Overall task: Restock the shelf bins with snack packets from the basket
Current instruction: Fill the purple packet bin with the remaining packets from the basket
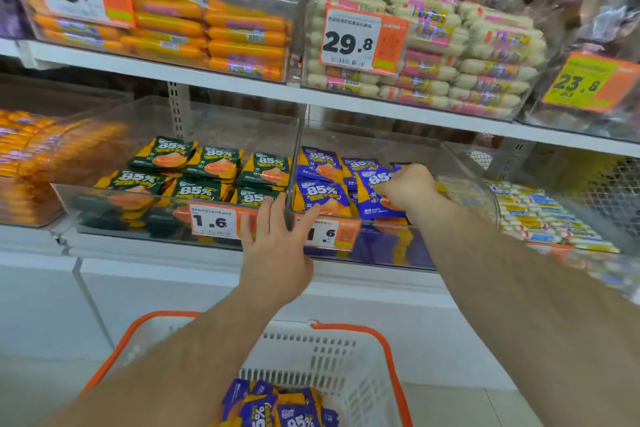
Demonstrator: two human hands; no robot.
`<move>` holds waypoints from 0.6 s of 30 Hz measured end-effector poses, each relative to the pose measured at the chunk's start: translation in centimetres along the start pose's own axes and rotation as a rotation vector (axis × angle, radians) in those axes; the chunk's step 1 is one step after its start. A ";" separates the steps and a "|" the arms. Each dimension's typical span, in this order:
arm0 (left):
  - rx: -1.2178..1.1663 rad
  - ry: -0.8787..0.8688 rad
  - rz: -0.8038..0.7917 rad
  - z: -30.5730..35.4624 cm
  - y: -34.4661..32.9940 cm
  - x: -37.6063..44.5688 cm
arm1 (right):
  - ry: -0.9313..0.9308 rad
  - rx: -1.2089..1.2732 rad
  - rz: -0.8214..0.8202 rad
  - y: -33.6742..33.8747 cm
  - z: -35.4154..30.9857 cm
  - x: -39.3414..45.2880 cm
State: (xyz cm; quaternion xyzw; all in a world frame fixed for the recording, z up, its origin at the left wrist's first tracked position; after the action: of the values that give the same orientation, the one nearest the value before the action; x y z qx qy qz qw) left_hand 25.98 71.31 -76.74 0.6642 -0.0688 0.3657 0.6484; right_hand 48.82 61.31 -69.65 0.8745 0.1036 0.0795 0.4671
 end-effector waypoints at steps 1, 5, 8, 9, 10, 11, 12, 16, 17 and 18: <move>-0.003 -0.004 -0.011 -0.1 -0.1 0.0 | -0.017 -0.046 -0.032 -0.7 0.2 0.0; 0.003 0.020 -0.055 0.0 -0.1 0.0 | -0.032 -0.188 -0.113 -2.5 1.2 -0.1; -0.002 0.022 -0.105 0.2 -0.3 0.1 | -0.020 -0.291 -0.131 -2.6 1.2 -0.2; -0.008 0.022 -0.109 0.2 -0.2 0.0 | -0.008 -0.312 -0.136 -2.7 1.2 -0.3; -0.014 0.019 -0.097 0.2 -0.1 0.0 | 0.006 -0.321 -0.138 -2.7 1.2 -0.3; -0.020 0.023 -0.077 0.3 0.0 0.1 | 0.018 -0.320 -0.131 -2.8 1.3 -0.4; -0.014 0.023 -0.068 0.3 -0.1 0.0 | 0.027 -0.322 -0.119 -2.9 1.4 -0.3; 0.006 0.021 -0.130 0.3 -0.3 0.0 | 0.050 -0.322 -0.091 -2.9 1.3 -0.5; 0.011 0.023 -0.134 0.3 -0.1 0.0 | 0.049 -0.308 -0.095 -2.9 1.3 -0.6; 0.016 0.023 -0.135 0.3 -0.2 0.0 | 0.048 -0.294 -0.096 -2.8 1.3 -0.7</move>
State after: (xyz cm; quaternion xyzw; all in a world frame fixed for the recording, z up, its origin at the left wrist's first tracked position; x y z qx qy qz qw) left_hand 26.23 71.03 -76.88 0.6682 -0.0134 0.3292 0.6671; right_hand 48.16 61.60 -72.76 0.7885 0.1439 0.0922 0.5909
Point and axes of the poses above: each hand's wrist, its own x-axis towards the middle knuckle, its own y-axis out of the back of the hand, z = x × y, the point moved 6 cm from there along x, towards the middle knuckle, and after that the axes turned 7 degrees about -y, right-handed, at the moved point
